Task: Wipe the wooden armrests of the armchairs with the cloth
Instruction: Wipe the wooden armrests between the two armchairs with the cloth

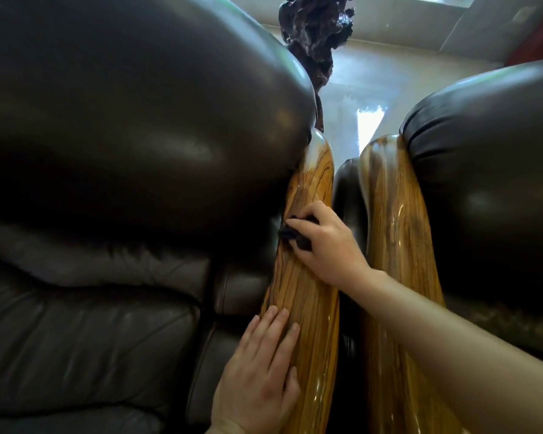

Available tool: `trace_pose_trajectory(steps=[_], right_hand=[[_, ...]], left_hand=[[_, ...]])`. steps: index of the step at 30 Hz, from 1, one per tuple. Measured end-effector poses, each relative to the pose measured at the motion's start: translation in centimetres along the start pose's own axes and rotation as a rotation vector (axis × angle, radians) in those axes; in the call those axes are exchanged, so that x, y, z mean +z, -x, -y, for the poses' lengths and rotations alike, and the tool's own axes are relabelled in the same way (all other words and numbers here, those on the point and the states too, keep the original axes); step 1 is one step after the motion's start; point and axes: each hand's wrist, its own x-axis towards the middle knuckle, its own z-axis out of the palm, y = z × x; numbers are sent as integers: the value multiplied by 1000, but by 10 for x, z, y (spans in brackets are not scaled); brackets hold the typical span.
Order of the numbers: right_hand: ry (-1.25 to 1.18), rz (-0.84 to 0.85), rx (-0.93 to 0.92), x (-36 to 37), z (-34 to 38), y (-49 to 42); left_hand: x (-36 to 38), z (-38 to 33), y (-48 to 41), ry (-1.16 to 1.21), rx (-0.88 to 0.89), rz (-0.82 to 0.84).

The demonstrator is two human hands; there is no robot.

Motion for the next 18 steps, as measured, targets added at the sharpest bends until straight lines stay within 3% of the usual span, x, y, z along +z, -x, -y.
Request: trace_pose_trajectory(steps=[2, 5, 7, 9, 11, 13, 15, 18], right_hand=[[-288, -44, 171, -18, 2, -14], [-794, 4, 637, -33, -3, -37], [-683, 57, 750, -34, -7, -44], [-219, -79, 658, -27, -11, -38], [-113, -200, 464, -19, -4, -26], [-12, -115, 177, -4, 9, -4], [240, 17, -59, 16, 10, 16], [293, 36, 28, 17, -20, -12]], left_hand=[[1, 1, 1, 0, -7, 12], [0, 0, 1, -1, -25, 37], [0, -1, 1, 9, -28, 37], [1, -1, 2, 4, -27, 42], [1, -1, 3, 4, -25, 42], [2, 0, 2, 6, -18, 25], [2, -1, 2, 7, -12, 15], [3, -1, 2, 0, -19, 18]])
